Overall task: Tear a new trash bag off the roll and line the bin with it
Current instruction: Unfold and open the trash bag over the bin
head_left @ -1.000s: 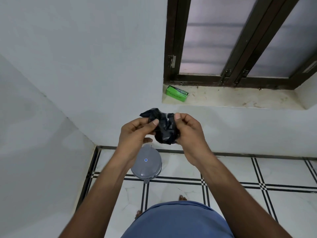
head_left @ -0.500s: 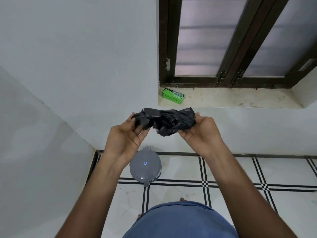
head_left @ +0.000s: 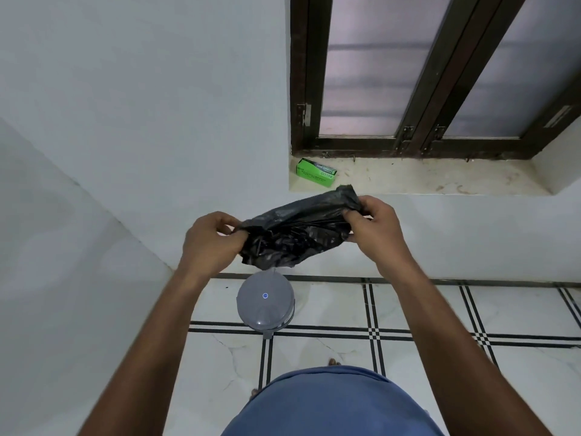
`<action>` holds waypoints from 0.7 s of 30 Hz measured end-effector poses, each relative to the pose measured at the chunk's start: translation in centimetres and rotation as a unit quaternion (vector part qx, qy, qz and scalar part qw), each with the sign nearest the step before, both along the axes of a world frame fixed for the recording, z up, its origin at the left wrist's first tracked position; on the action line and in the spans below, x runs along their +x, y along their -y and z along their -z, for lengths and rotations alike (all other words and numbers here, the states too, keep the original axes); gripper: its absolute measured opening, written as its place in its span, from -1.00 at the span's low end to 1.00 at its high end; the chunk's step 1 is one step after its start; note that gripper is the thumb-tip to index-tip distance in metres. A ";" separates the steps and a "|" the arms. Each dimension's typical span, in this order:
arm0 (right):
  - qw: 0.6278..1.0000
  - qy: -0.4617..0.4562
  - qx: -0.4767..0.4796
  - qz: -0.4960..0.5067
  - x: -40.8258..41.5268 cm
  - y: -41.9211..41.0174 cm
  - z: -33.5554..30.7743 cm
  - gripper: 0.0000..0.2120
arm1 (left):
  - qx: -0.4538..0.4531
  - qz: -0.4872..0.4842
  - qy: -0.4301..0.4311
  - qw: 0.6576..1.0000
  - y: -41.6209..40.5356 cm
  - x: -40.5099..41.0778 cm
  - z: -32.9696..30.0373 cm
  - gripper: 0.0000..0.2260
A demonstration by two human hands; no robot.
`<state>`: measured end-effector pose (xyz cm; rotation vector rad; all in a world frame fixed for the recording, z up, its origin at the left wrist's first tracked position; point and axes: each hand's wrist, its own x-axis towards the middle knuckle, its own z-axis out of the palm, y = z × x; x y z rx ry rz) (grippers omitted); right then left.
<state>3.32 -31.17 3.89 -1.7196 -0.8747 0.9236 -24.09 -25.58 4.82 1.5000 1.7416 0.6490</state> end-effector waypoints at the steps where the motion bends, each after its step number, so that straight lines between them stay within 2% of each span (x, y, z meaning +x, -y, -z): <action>1: 0.999 0.028 -0.022 -0.022 0.0 0.3 0.0 -0.82 | 0.030 -0.042 -0.017 0.999 0.1 -0.2 0.0 -0.92; 2: 0.993 0.089 -0.055 -0.056 0.0 0.7 0.0 -0.68 | 0.044 -0.069 0.005 0.997 0.0 -0.4 0.0 -0.90; 4: 0.956 0.252 -0.086 -0.124 -0.7 1.8 -0.5 -0.25 | 0.016 -0.054 0.095 0.994 0.0 -0.5 -0.3 -0.92; 6: 0.924 0.341 0.001 -0.172 -2.2 2.6 -1.7 0.00 | -0.008 0.030 0.130 0.991 0.1 -0.2 -0.5 -0.93; 8: 0.905 0.357 0.058 -0.223 -3.8 2.5 -2.9 0.03 | -0.003 0.103 0.136 0.985 0.3 0.2 -0.6 -0.85; 9: 0.897 0.364 0.055 -0.244 -4.3 2.3 -2.9 -0.04 | -0.002 0.127 0.148 0.981 0.3 0.5 -0.7 -0.79; 10: 0.895 0.361 0.048 -0.257 -4.6 1.8 -2.8 -0.22 | 0.001 0.141 0.166 0.976 0.3 0.6 -0.7 -0.72; 11: 0.902 0.343 0.043 -0.259 -4.7 1.4 -2.7 -0.48 | 0.005 0.148 0.185 0.972 0.3 0.7 -0.7 -0.66; 12: 0.921 0.291 0.042 -0.257 -4.7 1.0 -2.5 -0.73 | 0.007 0.147 0.205 0.968 0.3 0.6 -0.8 -0.63; 13: 0.943 0.216 0.039 -0.251 -4.5 0.5 -2.3 -0.88 | 0.002 0.138 0.238 0.961 0.3 0.5 -0.9 -0.61; 16: 0.983 -0.039 0.019 -0.176 -4.0 0.2 -2.6 -0.83 | -0.085 0.089 0.390 0.912 0.4 0.0 -1.2 -0.54; 18: 0.973 -0.208 -0.024 -0.098 -3.8 0.2 -3.3 -0.83 | -0.149 0.067 0.423 0.891 0.6 -0.1 -1.7 -0.54; 19: 0.966 -0.243 -0.046 -0.075 -3.8 0.2 -3.5 -0.84 | -0.177 0.069 0.417 0.889 0.8 0.0 -2.2 -0.55; 21: 0.966 -0.231 -0.079 -0.088 -3.9 0.5 -4.1 -0.78 | -0.211 0.095 0.397 0.888 1.1 0.3 -3.1 -0.66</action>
